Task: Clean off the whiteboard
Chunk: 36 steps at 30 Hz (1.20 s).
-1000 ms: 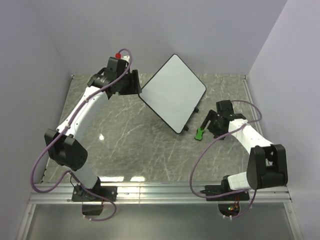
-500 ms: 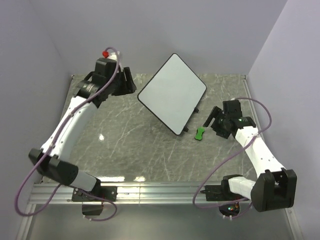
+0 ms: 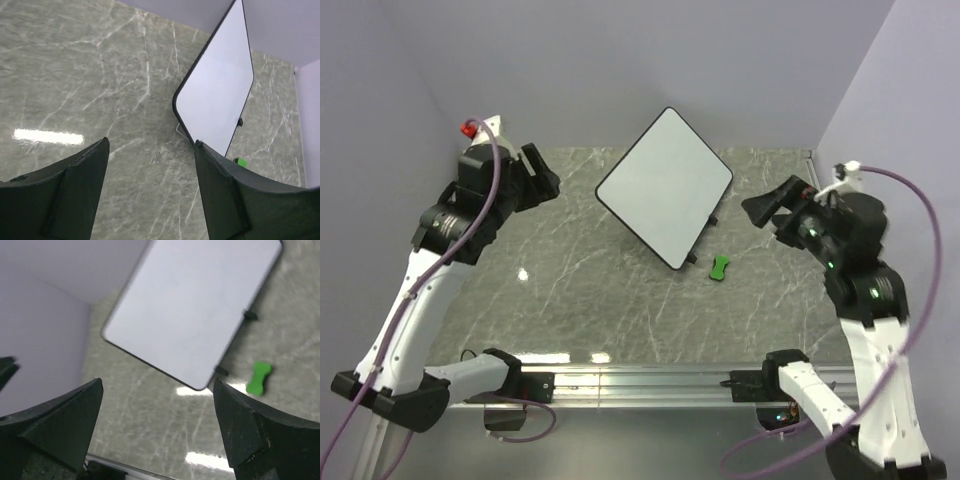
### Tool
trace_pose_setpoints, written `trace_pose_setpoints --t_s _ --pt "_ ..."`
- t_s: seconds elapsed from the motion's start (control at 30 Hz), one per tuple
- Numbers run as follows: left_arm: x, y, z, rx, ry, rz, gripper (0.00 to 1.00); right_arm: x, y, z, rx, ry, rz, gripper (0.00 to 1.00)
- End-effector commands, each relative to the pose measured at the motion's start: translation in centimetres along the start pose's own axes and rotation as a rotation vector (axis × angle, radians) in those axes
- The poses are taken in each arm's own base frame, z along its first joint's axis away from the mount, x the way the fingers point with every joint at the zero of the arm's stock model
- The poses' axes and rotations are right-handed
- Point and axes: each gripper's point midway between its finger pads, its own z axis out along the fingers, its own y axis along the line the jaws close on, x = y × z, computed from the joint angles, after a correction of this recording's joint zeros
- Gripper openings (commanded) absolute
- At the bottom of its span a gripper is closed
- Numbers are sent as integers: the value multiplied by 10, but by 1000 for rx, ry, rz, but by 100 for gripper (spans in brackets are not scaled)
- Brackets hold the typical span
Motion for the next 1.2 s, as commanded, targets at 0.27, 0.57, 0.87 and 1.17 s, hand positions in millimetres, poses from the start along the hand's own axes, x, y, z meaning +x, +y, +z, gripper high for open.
trace_pose_setpoints --t_s 0.27,0.57,0.87,1.17 --pt "-45 6 -60 27 -200 -69 73 -21 49 -112 -233 -238 -110 100" --pt "-40 8 -70 46 -200 -107 73 2 34 -98 -173 -111 -99 100" --pt "-35 12 -83 52 -193 -124 72 12 38 -100 -213 -84 -76 100" --pt "-38 6 -81 82 -197 -107 75 9 48 -112 -254 -91 -89 100"
